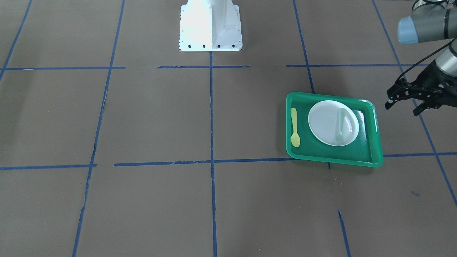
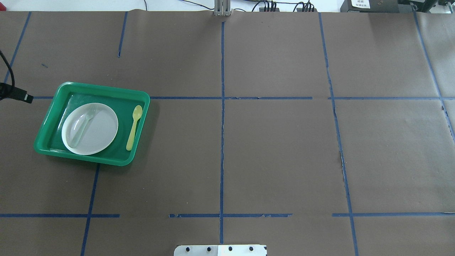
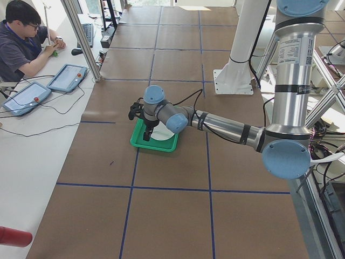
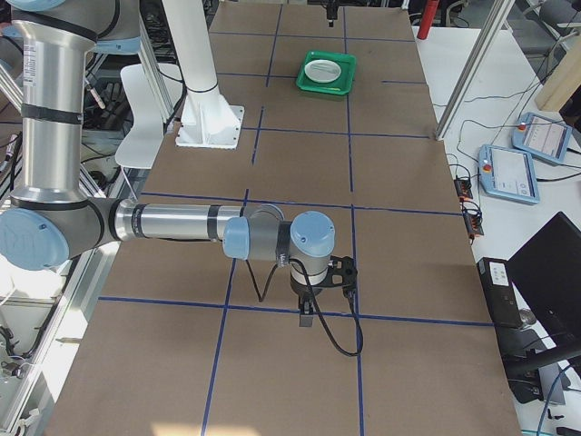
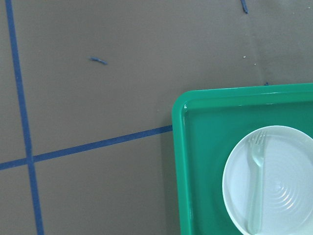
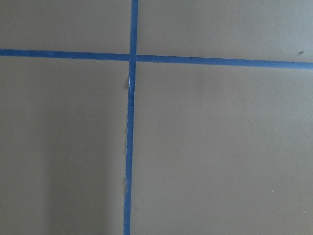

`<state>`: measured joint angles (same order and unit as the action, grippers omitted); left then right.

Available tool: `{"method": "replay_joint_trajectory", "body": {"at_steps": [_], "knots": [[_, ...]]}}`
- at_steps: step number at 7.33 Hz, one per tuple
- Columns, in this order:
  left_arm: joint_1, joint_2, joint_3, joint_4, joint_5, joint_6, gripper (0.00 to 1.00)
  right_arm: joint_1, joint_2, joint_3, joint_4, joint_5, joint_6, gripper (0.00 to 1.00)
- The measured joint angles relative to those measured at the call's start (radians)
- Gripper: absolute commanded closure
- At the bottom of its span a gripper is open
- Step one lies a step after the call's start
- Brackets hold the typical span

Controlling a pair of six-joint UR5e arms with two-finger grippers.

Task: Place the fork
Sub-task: 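Move the left gripper over the plate and grasp the pale fork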

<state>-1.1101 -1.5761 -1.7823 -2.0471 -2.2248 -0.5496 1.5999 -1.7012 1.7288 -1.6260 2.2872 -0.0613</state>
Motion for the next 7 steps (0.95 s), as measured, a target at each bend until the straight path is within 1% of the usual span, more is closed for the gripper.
{"method": "replay_joint_trajectory", "body": {"at_steps": [2, 3, 5, 7], "knots": [[0.129, -0.015, 0.051, -0.109, 0.090, -0.124, 0.00, 0.000, 0.000, 0.000, 0.000, 0.000, 0.000, 0.00], [0.182, -0.040, 0.082, -0.134, 0.131, -0.172, 0.00, 0.000, 0.000, 0.000, 0.000, 0.000, 0.000, 0.00], [0.254, -0.074, 0.122, -0.146, 0.162, -0.216, 0.00, 0.000, 0.000, 0.000, 0.000, 0.000, 0.000, 0.00], [0.292, -0.079, 0.131, -0.147, 0.167, -0.224, 0.01, 0.000, 0.000, 0.000, 0.000, 0.000, 0.000, 0.00]]}}
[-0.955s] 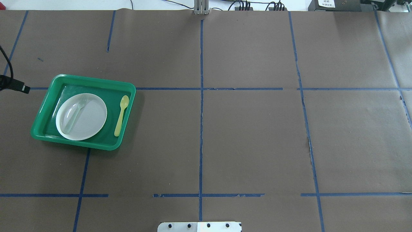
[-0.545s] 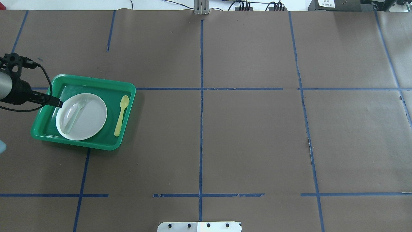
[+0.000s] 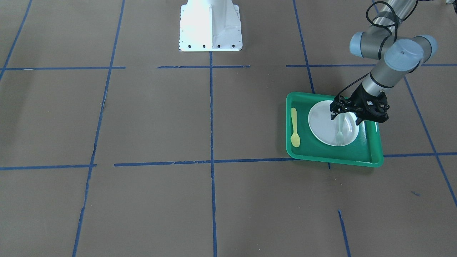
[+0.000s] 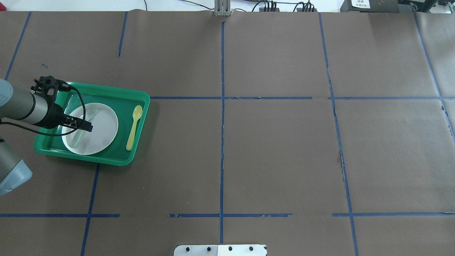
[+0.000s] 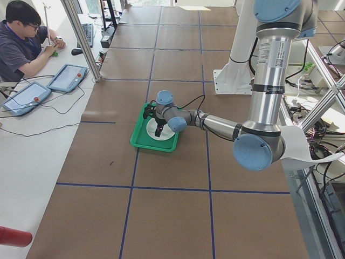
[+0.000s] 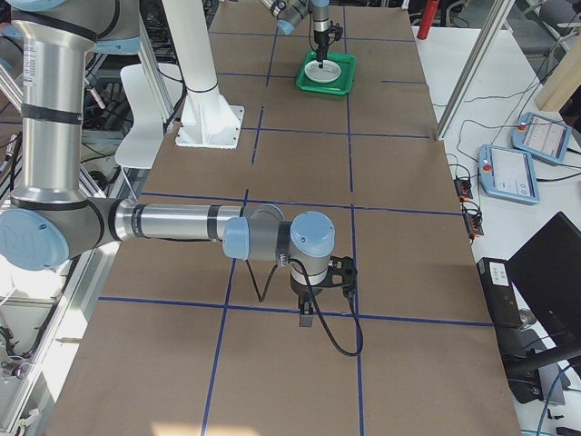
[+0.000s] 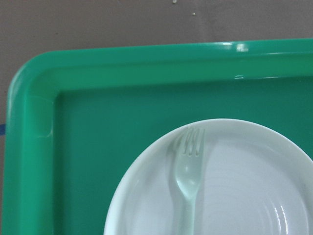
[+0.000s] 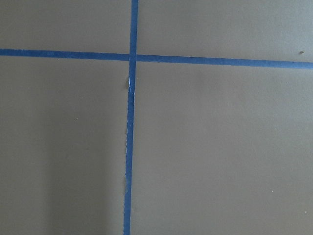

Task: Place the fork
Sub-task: 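Move the left gripper over the plate and grasp the pale fork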

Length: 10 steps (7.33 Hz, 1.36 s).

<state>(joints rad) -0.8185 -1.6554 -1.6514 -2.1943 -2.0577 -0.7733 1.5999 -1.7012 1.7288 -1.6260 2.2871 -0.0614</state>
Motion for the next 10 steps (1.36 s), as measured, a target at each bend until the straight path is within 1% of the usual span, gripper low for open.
{"method": "replay_joint_trajectory", "body": {"at_steps": [1, 2, 3, 4, 5, 6, 7, 9, 10], "knots": [[0.012, 0.000, 0.006, 0.001, 0.000, -0.002, 0.01, 0.000, 0.000, 0.000, 0.000, 0.000, 0.000, 0.00], [0.020, 0.000, 0.017, 0.001, 0.001, -0.007, 0.03, 0.000, 0.000, 0.000, 0.000, 0.000, 0.000, 0.00], [0.024, 0.000, 0.023, 0.001, 0.001, -0.011, 0.19, 0.000, 0.000, 0.000, 0.000, 0.000, 0.000, 0.00], [0.026, -0.001, 0.025, 0.001, 0.001, -0.015, 0.38, 0.000, 0.000, 0.000, 0.000, 0.000, 0.000, 0.00], [0.026, -0.001, 0.027, 0.001, 0.001, -0.016, 0.44, 0.000, 0.000, 0.000, 0.000, 0.000, 0.000, 0.00], [0.027, 0.000, 0.029, 0.002, 0.001, -0.017, 0.45, 0.000, 0.000, 0.000, 0.000, 0.000, 0.000, 0.00], [0.026, 0.001, 0.030, 0.003, 0.001, -0.018, 0.51, 0.000, 0.000, 0.000, 0.000, 0.000, 0.000, 0.00], [0.024, 0.002, 0.029, 0.005, 0.000, -0.018, 0.77, 0.000, 0.000, 0.000, 0.000, 0.000, 0.001, 0.00], [0.019, 0.003, 0.027, 0.006, -0.002, -0.018, 0.93, 0.000, 0.000, 0.000, 0.000, 0.000, 0.000, 0.00]]}}
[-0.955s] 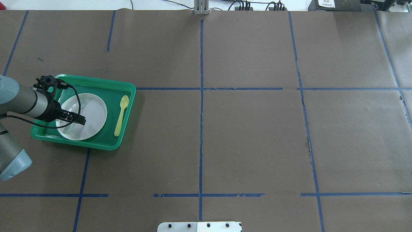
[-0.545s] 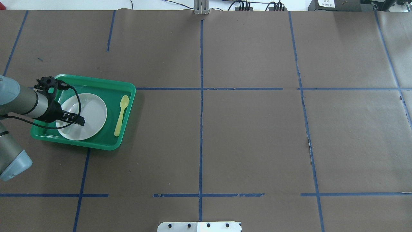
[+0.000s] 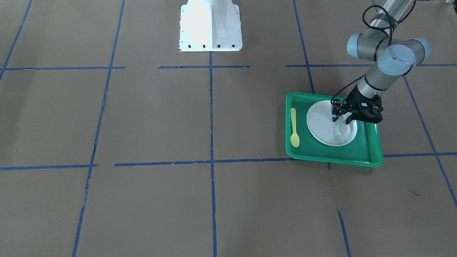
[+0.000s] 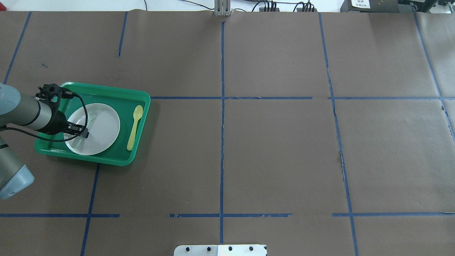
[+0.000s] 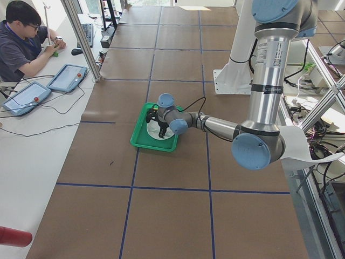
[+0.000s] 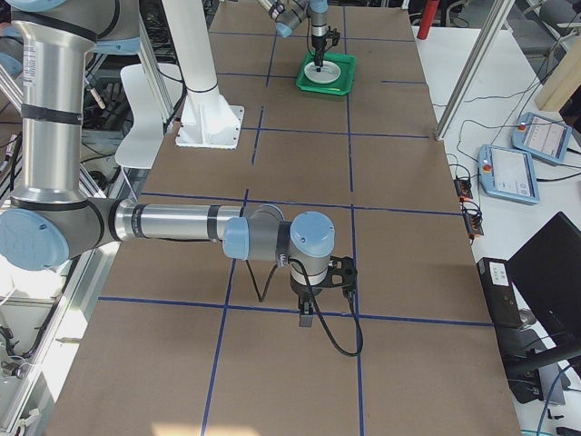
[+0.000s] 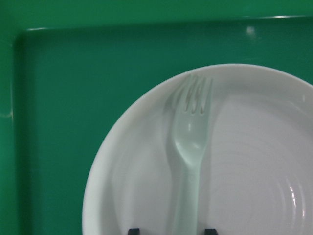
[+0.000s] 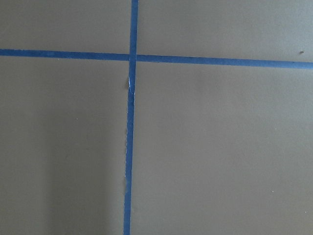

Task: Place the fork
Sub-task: 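Lift the fork off the plate and carry it toward the tray edge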

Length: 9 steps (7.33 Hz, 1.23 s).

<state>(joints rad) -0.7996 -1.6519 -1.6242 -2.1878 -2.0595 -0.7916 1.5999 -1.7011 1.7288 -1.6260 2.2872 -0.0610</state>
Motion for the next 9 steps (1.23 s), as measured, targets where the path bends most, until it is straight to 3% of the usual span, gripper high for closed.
{"method": "replay_joint_trajectory", "body": {"at_steps": [1, 5, 9], "knots": [[0.000, 0.000, -0.005, 0.001, -0.003, 0.000, 1.00, 0.000, 0.000, 0.000, 0.000, 0.000, 0.000, 0.00], [-0.001, 0.004, -0.012, 0.002, -0.007, 0.000, 1.00, 0.000, 0.000, 0.000, 0.000, 0.000, 0.000, 0.00], [-0.112, 0.010, -0.026, 0.007, -0.077, 0.017, 1.00, 0.000, 0.000, 0.000, 0.000, 0.000, 0.001, 0.00]]}}
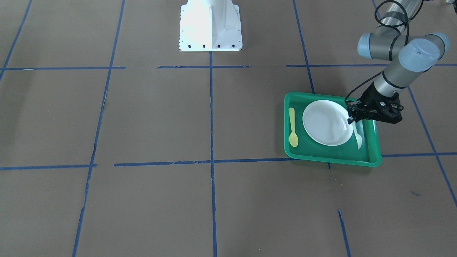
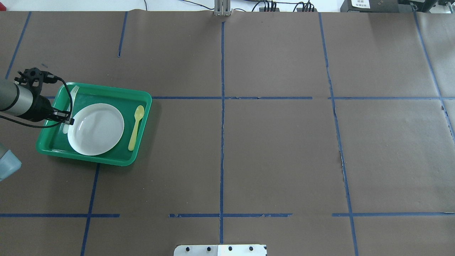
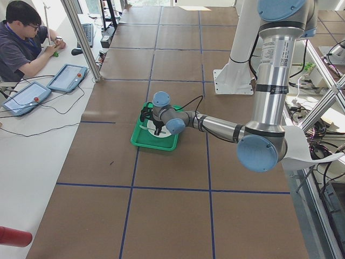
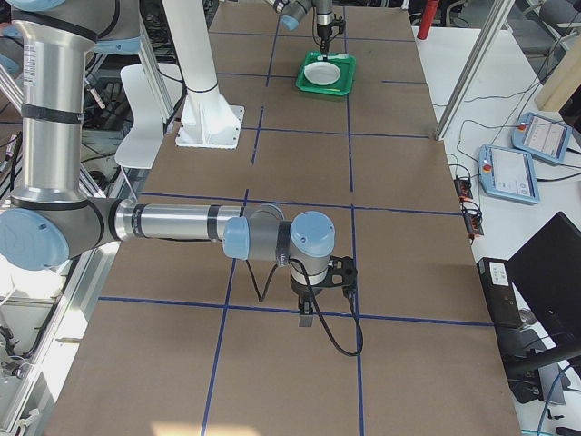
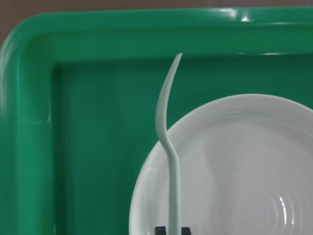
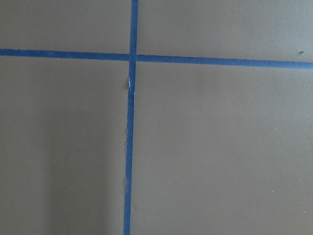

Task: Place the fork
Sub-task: 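Lift the fork off the plate and carry it toward the tray edge, then lower the fork onto the tray beside the plate and release it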

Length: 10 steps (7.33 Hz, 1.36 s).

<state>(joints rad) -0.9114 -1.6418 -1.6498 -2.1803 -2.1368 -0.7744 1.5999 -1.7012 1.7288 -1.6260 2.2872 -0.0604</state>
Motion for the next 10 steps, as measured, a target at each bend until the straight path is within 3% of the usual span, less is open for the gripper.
{"method": "replay_joint_trajectory", "body": {"at_steps": [4, 5, 6, 7, 10], "knots": [[-0.020, 0.019, 0.039, 0.001, -0.011, 0.048, 1.00, 0.000, 0.000, 0.000, 0.000, 0.000, 0.000, 0.00], [-0.017, 0.017, 0.047, 0.001, -0.012, 0.050, 0.84, 0.000, 0.000, 0.000, 0.000, 0.000, -0.001, 0.00], [-0.015, 0.014, 0.054, 0.000, -0.012, 0.050, 0.23, 0.000, 0.000, 0.000, 0.000, 0.000, -0.001, 0.00], [-0.014, 0.011, 0.060, -0.003, -0.012, 0.051, 0.01, 0.000, 0.000, 0.000, 0.000, 0.000, -0.001, 0.00], [-0.014, 0.013, 0.063, -0.005, -0.012, 0.051, 0.00, 0.000, 0.000, 0.000, 0.000, 0.000, -0.001, 0.00]]}}
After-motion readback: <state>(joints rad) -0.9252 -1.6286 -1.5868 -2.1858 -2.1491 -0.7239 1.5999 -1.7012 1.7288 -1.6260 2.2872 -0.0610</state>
